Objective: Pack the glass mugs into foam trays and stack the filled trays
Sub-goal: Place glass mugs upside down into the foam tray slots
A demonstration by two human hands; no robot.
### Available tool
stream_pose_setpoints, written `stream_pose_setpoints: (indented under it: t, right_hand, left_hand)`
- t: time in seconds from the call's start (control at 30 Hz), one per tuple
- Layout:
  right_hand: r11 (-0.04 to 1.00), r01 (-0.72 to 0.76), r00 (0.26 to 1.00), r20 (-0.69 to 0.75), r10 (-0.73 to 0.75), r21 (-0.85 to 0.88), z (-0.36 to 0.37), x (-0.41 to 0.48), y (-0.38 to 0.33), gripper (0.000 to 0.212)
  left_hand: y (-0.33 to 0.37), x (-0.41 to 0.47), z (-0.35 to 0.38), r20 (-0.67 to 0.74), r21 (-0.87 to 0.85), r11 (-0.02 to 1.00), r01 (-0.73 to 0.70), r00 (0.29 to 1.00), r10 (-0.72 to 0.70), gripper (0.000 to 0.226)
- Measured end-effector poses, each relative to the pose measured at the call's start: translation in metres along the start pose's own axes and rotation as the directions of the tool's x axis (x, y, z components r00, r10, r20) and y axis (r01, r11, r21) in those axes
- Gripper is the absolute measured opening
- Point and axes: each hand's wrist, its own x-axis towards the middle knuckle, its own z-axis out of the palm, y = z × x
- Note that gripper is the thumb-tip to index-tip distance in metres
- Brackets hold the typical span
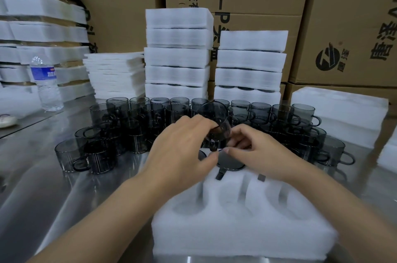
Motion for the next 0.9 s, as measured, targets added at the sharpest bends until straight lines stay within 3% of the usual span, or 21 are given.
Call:
stream_pose_setpoints:
  t: [0.17, 0.37, 0.6, 0.73, 0.9]
  right_hand:
    - [0.995, 0.097, 0.993, -0.075, -0.095, 0.022, 0.0, 0.0, 0.0, 0.048]
    - [0.981, 0.19, 0.974, -0.136, -0.182, 0.042, 0.0, -0.003, -0.007, 0.067]
    - [0.968, 0.25, 0.953, -0.175, -0.246, 0.0, 0.0, -0.006, -0.01, 0.056]
    - [0.97, 0.243, 0.942, -0.237, -0.24, -0.016, -0.001, -0.003, -0.009, 0.06]
    - [0.974, 0.223, 0.926, -0.306, -0.221, -0.028, -0.001, 0.0, -0.005, 0.061]
  left_hand:
    - [-0.002, 0.0, 0.006, 0.106, -0.042, 0.998, -0.038, 0.994, 0.042, 0.041]
    - [-0.001, 0.0, 0.007, 0.068, -0.078, 0.994, -0.077, 0.994, 0.083, 0.041]
    - [0.0, -0.001, 0.008, 0.073, -0.144, 0.977, -0.155, 0.983, 0.166, 0.062]
    - [-0.001, -0.002, 0.008, 0.089, -0.233, 0.967, -0.102, 0.988, 0.125, 0.075]
    - [-0.005, -0.003, 0.014, 0.211, -0.27, 0.959, 0.089, 0.977, -0.031, 0.085]
